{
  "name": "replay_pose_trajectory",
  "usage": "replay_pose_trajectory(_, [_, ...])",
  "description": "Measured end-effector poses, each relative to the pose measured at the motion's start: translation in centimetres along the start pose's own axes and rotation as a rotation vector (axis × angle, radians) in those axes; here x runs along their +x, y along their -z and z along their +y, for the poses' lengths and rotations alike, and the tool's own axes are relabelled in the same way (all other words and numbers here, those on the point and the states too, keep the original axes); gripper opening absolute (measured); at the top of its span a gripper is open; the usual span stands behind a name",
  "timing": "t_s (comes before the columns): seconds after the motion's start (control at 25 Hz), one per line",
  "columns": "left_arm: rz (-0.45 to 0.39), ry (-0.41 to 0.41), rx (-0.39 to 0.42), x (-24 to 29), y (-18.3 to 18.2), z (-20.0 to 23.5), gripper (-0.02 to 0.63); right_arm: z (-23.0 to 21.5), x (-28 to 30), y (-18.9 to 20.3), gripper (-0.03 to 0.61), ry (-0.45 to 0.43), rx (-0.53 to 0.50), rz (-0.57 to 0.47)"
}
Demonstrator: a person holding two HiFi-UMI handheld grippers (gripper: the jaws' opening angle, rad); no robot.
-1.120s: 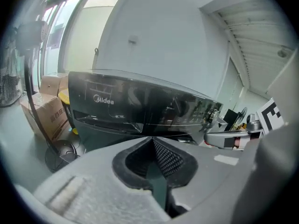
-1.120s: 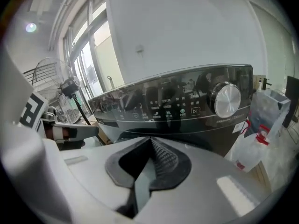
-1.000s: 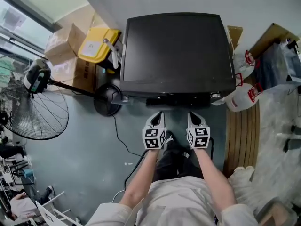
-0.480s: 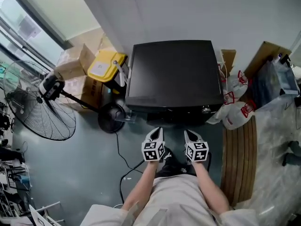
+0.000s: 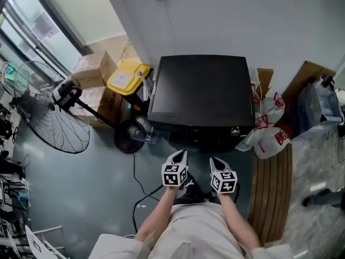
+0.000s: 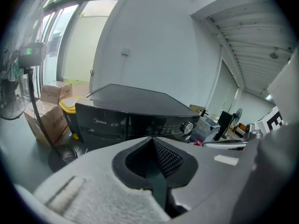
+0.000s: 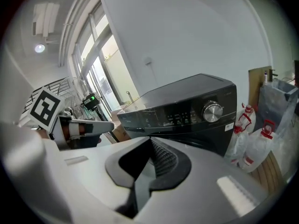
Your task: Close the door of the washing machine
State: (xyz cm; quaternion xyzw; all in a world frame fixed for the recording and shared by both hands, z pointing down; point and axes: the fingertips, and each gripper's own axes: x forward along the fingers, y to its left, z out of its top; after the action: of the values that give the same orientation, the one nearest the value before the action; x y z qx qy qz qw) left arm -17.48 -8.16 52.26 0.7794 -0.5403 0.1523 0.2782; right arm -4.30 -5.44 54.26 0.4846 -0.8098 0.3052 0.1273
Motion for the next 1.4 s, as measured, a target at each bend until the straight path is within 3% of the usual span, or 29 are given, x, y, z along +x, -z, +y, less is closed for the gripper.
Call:
replay_pose_trajectory(0.36, [0.020,-0.015,0.022,-2.1,1.7,-1.3,0.005,-1.0,-2.8,0.8,0.002,0.025,0.040,-0.040])
replay_pose_trajectory(0.84, [0.050,0.005,0.049,-3.8,6.0,-3.1,0.005,-1.0,-5.5,3.1,0.002,0.023,0.014,-0.058])
replay_pose_trajectory(1.4, [0.011,0.018,0.011,-4.2,5.3,-3.2,0.005,-1.5,-6.4,3.4,0.002,0.036,-0.015,-0.036])
